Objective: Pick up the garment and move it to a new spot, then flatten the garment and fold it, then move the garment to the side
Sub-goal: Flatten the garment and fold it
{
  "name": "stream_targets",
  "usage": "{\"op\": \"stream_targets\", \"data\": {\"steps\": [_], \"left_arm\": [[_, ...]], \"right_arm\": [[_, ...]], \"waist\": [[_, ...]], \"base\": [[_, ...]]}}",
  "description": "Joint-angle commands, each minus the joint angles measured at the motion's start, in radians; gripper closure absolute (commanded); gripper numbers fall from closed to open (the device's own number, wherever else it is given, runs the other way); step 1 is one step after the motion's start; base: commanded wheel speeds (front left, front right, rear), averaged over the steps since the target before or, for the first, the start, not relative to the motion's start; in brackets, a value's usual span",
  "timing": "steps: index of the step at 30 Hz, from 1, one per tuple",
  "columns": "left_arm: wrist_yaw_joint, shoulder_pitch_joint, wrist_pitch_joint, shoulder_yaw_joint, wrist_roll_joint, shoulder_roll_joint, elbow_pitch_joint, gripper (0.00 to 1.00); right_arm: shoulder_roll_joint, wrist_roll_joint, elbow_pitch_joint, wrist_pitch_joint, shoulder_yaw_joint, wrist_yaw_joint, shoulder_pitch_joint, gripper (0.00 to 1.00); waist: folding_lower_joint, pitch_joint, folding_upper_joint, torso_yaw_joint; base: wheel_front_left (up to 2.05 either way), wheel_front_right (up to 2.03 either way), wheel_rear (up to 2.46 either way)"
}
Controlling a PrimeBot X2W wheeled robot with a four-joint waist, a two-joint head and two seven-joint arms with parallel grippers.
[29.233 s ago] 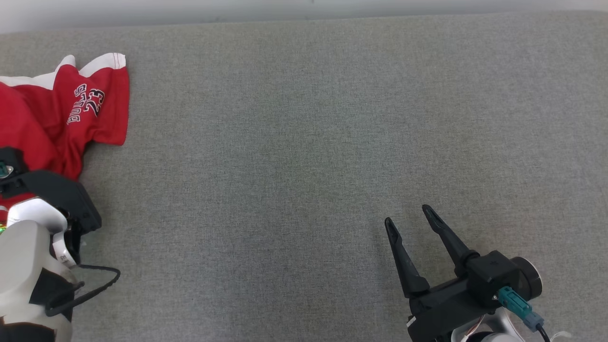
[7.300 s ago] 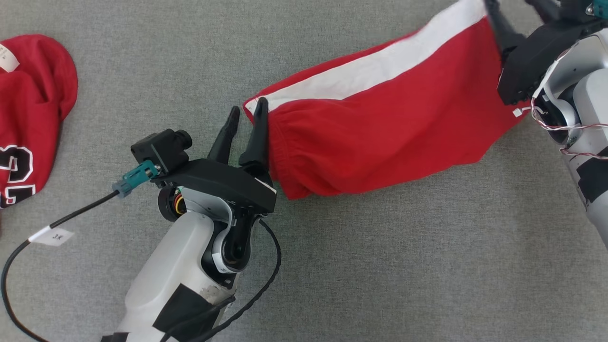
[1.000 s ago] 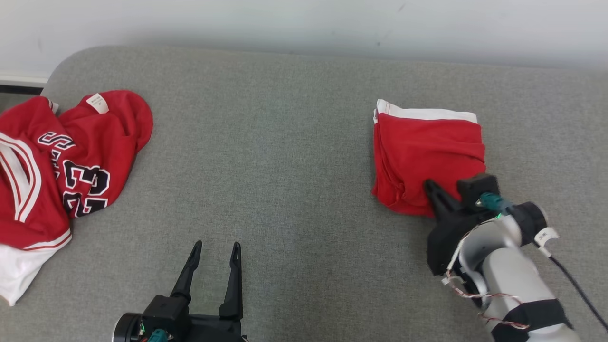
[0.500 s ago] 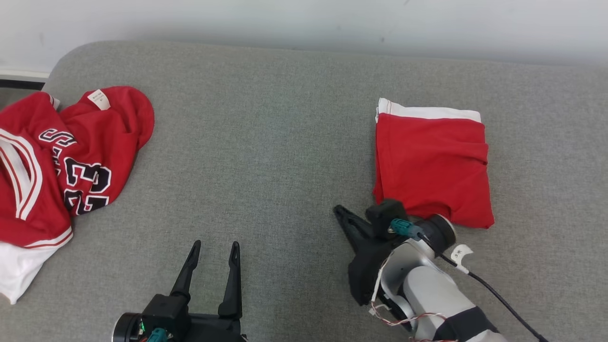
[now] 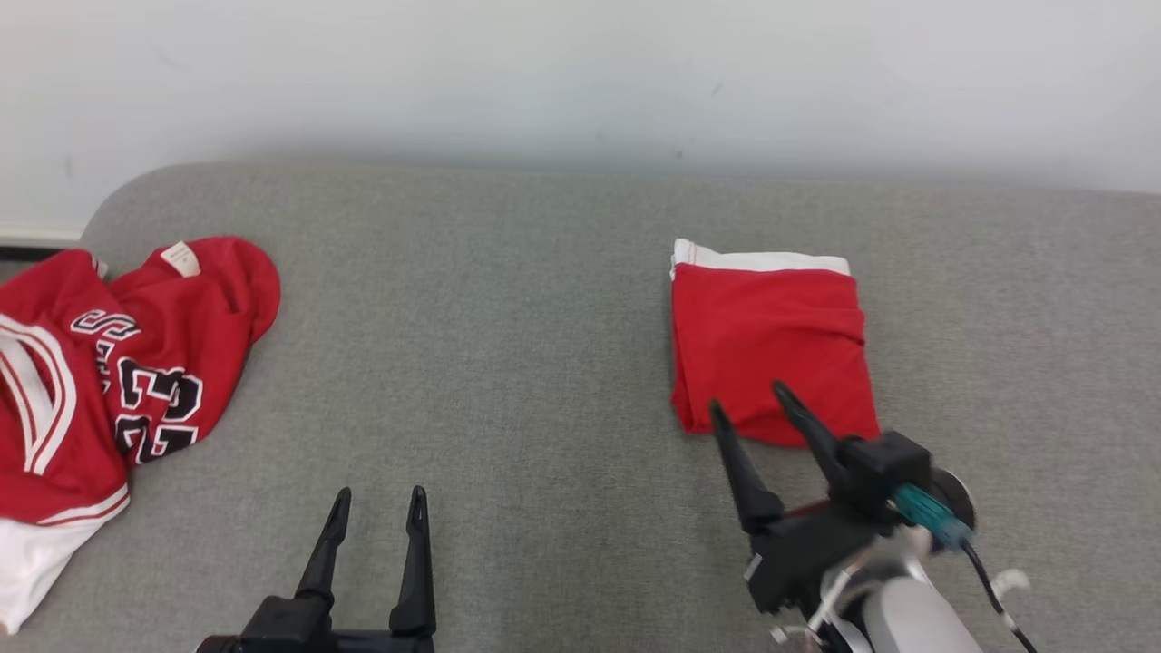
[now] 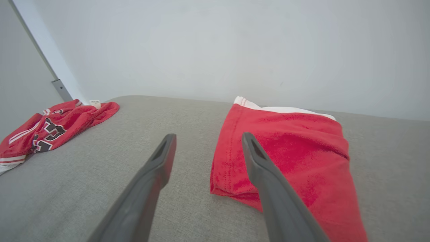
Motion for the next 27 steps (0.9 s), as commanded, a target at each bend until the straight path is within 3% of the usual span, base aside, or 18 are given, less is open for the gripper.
{"op": "stream_targets", "data": {"steps": [1,6,13,21,27], "left_arm": [[0.003,0.021,-0.003,0.006,0.01,-0.001,-0.009,0.0],[0.01,0.051,-0.003,0.029,0.025,-0.001,-0.037,0.0],[0.006,0.078,-0.003,0.08,0.038,-0.002,-0.051,0.0],[-0.018,0.101,-0.003,0.148,0.072,-0.001,-0.043,0.0],[-0.046,0.122,-0.003,0.179,0.1,0.011,-0.024,0.0]], "right_arm": [[0.013,-0.018,-0.035,-0.009,-0.032,0.001,0.049,0.0],[0.03,-0.039,-0.151,-0.031,-0.162,0.001,0.184,0.0],[0.034,-0.022,-0.212,-0.059,-0.273,0.001,0.27,0.0],[0.032,-0.02,-0.188,-0.087,-0.309,0.001,0.296,0.0],[0.006,-0.009,-0.154,-0.106,-0.275,0.001,0.31,0.0]], "waist": [[0.0001,-0.041,0.0,-0.039],[0.0001,-0.074,0.0,-0.079],[0.0001,-0.103,0.0,-0.133],[0.0001,-0.115,0.0,-0.185],[0.0001,-0.126,0.0,-0.205]], "base": [[0.0,0.0,0.0],[0.0,0.0,0.0],[0.0,0.0,0.0],[0.0,0.0,0.0],[0.0,0.0,0.0]]}}
